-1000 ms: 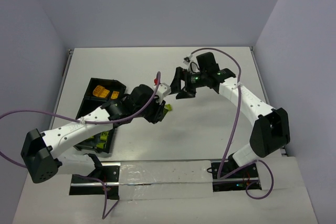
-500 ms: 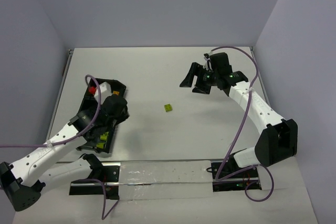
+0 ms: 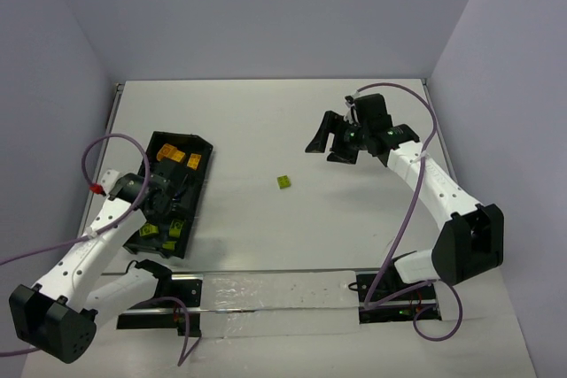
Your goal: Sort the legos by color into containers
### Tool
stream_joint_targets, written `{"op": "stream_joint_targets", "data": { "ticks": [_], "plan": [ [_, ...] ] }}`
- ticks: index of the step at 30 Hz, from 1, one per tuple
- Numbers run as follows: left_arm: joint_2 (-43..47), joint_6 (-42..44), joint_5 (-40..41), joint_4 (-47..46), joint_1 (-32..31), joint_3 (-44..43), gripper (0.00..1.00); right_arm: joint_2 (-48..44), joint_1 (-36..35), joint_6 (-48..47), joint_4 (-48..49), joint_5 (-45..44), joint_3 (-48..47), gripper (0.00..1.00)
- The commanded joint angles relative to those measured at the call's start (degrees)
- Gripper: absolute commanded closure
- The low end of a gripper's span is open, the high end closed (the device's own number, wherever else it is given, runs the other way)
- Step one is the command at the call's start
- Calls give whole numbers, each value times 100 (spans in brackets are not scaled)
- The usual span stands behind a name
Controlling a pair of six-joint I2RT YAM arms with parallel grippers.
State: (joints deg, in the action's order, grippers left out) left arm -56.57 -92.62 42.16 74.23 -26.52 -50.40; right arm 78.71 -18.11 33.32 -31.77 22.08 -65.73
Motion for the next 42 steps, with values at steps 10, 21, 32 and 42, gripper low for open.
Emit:
{"op": "stream_joint_targets", "data": {
  "ticks": [10,21,32,42],
  "plan": [
    [346,-511,275,444,393,92,49,-215,10,-142,-13,-11,51,16],
    [454,554,213,-160,384,-49,20,-207,18,-142,4,-73,60,16],
    [-2000,3847,-518,-2354,-1206,-1828,21,-597,343,-295,-210,-576,187,16],
    [-3942,3755,-1855,-3309,-2250,-2844,21,-1684,564,-71,-284,-1759,724,12]
  ]
}}
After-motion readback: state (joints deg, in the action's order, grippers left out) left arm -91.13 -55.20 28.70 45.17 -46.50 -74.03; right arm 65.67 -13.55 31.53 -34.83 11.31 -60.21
